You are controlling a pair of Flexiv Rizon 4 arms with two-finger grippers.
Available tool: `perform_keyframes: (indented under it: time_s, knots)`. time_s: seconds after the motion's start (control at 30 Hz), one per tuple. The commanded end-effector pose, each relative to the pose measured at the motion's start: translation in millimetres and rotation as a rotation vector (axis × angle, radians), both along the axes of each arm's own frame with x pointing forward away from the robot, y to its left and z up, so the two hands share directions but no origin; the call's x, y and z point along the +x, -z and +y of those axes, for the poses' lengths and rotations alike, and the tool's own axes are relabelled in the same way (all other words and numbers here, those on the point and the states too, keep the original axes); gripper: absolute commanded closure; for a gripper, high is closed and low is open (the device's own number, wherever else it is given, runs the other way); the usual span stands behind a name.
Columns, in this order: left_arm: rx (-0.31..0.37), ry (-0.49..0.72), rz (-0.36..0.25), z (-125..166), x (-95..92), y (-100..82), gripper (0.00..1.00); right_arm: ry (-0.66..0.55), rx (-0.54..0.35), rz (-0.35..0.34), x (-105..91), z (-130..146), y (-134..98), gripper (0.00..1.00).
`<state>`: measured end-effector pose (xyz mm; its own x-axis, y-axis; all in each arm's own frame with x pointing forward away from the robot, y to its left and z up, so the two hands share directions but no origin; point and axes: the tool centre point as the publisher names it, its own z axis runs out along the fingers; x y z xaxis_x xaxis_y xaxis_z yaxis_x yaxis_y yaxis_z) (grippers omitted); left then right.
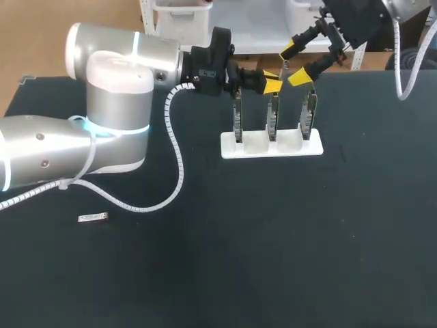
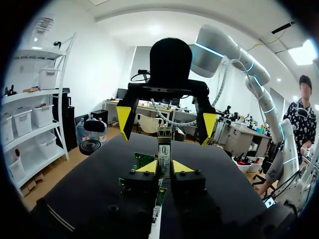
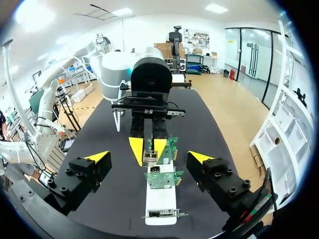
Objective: Pick up the optical module with the left hand, and insert it into the network port with the right hand.
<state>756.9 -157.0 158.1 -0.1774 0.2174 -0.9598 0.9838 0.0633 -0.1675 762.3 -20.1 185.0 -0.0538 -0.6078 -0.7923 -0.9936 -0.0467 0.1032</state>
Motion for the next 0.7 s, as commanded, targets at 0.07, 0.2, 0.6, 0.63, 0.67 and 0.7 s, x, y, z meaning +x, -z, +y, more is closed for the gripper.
perform_keyframes:
  time_s: [0.07, 0.2, 0.6, 0.63, 0.67, 0.7]
  knots:
    - [0.0, 0.003, 0.0, -0.6, 1.7, 0.7, 1.0, 0.001, 0.013, 0.004, 0.5, 2.5, 0.3, 0.0]
    - [0.0, 0.003, 0.0, -0.6, 1.7, 0.7, 1.0, 0.008, 0.038, 0.01, 2.5, 2.3, -1.1, 0.0]
    - [0.0, 0.003, 0.0, -0.6, 1.7, 0.7, 1.0, -0.002, 0.056, 0.017, 4.0, 2.0, -3.3, 0.0]
    - [0.0, 0.003, 0.0, -0.6, 1.7, 0.7, 1.0, -0.004, 0.057, 0.017, 4.1, 2.3, -3.3, 0.0]
    - [0.0, 0.003, 0.0, -0.6, 1.7, 0.7, 1.0, -0.005, 0.058, 0.017, 4.2, 2.6, -3.4, 0.0]
    - [0.0, 0.003, 0.0, -0.6, 1.7, 0.7, 1.0, -0.007, 0.058, 0.018, 4.3, 2.9, -3.4, 0.0]
